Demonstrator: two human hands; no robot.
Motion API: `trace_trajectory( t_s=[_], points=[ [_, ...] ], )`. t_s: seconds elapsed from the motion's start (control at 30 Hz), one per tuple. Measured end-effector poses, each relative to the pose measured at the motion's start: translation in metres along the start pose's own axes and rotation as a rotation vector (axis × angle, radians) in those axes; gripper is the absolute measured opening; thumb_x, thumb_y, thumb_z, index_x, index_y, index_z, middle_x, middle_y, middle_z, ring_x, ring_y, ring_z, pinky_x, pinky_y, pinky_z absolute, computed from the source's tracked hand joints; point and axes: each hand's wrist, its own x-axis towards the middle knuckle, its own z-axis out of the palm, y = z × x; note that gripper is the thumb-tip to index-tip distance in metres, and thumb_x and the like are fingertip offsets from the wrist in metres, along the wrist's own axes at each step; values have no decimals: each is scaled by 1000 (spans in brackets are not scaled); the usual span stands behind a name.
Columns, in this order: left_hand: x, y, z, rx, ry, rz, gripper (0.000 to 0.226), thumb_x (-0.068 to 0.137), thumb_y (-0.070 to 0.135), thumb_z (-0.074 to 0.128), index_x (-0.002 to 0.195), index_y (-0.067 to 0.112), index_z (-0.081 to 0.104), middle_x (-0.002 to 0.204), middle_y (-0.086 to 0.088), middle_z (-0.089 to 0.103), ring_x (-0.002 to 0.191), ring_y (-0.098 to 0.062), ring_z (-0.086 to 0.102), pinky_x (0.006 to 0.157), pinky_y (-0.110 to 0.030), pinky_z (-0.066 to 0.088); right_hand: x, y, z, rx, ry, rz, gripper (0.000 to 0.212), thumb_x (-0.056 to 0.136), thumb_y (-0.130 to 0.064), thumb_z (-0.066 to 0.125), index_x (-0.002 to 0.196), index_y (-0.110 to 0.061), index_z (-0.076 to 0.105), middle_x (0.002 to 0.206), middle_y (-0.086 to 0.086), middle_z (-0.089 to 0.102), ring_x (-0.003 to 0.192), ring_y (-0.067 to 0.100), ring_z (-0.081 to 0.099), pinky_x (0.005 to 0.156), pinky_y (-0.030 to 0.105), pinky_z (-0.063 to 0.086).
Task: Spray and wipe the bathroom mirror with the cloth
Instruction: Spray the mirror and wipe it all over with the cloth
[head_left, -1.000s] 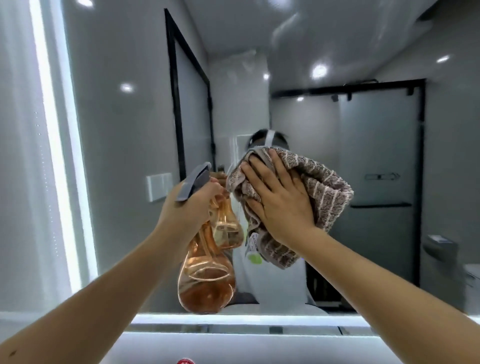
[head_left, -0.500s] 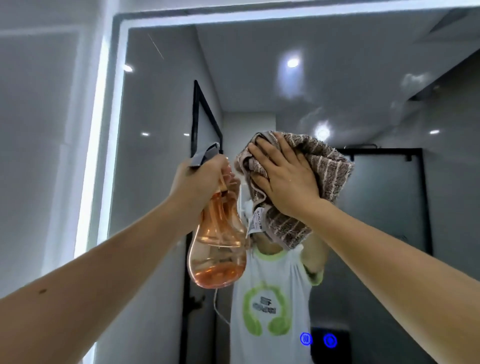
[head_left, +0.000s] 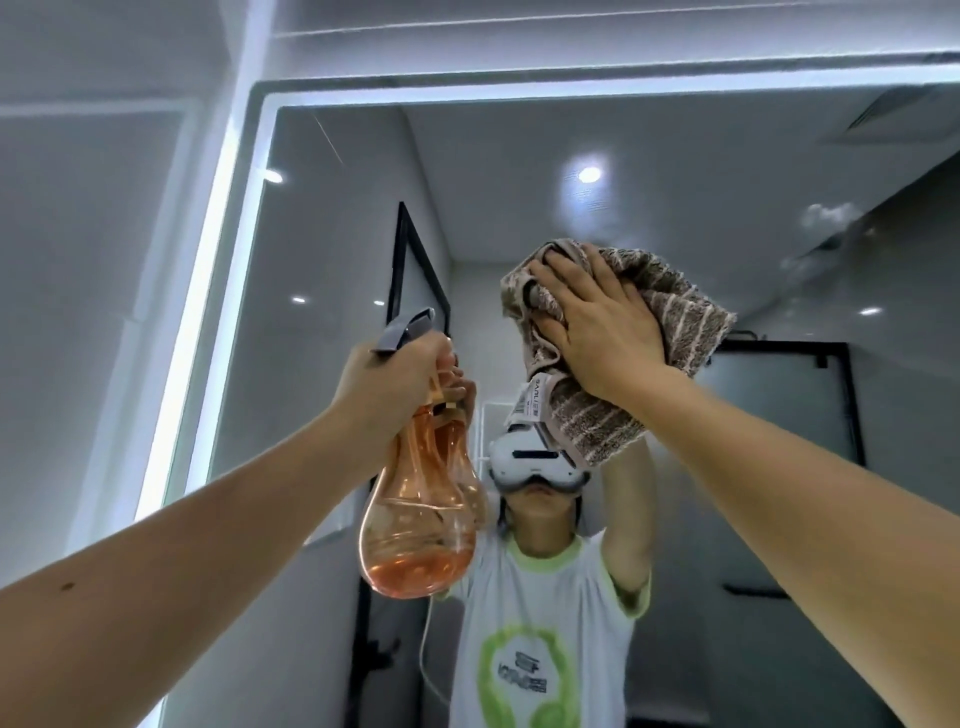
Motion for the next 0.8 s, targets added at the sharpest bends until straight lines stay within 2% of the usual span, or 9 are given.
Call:
trace_trajectory(
  t_s=[0.13,0.27,0.33,0.67,0.8],
  points=[
    [4,2,21,53,-34,33,13,83,15,56,70,13,57,64,-1,58,48,-6,57,48,-20,44,-8,32,-10,4,17,56,53,97,-40,27,145,-33,6,155,-14,0,142,14,-10,114,42,8],
    [5,11,50,-26,-54,22,14,84,15,56,70,12,58,65,-2,57,53,-11,56,43,-19,45,-20,62,-19,-4,26,109,53,97,-40,25,145,-32,4,155,-13,-2,142,13,-10,114,41,8],
    [5,16,58,-70,-62,-14,14,83,18,57,72,11,60,67,-3,59,56,-13,58,46,-21,48,-21,68,-21,-16,20,108,54,97,-41,24,145,-32,2,155,-13,-3,142,13,-11,115,40,7],
    [16,15,62,-17,-135,-16,18,81,18,61,91,2,62,76,-8,63,64,-18,61,50,-21,53,-28,78,-20,-35,0,170,56,96,-43,23,145,-32,-2,155,-12,-7,141,14,-14,115,40,5],
    [18,9,75,16,-164,-88,27,72,21,66,91,2,63,81,-12,66,74,-24,67,75,-36,57,-29,76,-22,-23,-12,170,56,97,-42,24,145,-30,-1,155,-11,-6,142,15,-13,116,41,5]
  ],
)
